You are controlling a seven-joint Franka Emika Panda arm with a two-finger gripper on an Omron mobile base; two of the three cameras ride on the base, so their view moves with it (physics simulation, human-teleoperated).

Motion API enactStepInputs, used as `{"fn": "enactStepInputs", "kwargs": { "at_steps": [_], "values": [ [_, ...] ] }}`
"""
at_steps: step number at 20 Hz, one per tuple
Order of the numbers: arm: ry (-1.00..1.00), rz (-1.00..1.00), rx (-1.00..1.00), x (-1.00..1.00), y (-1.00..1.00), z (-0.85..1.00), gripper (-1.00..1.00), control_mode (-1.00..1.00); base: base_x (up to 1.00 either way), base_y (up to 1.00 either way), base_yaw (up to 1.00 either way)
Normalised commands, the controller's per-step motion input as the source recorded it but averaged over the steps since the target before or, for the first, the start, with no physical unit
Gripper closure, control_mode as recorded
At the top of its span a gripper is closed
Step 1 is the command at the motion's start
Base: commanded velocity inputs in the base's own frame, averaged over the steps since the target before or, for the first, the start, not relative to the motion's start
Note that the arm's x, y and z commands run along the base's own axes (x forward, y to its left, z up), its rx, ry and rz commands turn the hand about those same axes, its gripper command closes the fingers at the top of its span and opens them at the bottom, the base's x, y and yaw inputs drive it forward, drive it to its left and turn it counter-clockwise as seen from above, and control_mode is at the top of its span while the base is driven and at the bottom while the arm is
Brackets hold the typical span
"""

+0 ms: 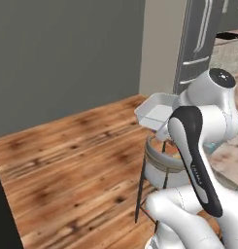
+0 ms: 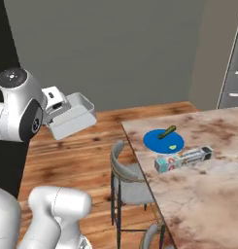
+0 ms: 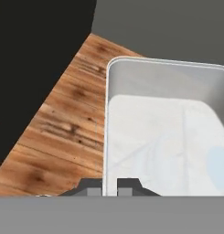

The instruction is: Retrieve the tupperware and aluminum foil from the cabinet and place them on the dining counter near the plate with squash and lemon wedge to prepare for storing leftovers.

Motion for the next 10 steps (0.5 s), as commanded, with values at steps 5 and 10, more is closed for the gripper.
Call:
{"fn": "enactStepInputs", "kwargs": {
  "at_steps": [5,10],
  "values": [
    [0.0,0.0,0.0,0.0,0.0,0.0,1.0,1.0,0.79,0.4,-0.59],
    [0.0,0.0,0.0,0.0,0.0,0.0,1.0,1.0,0.67,0.43,-0.64]
  ]
}}
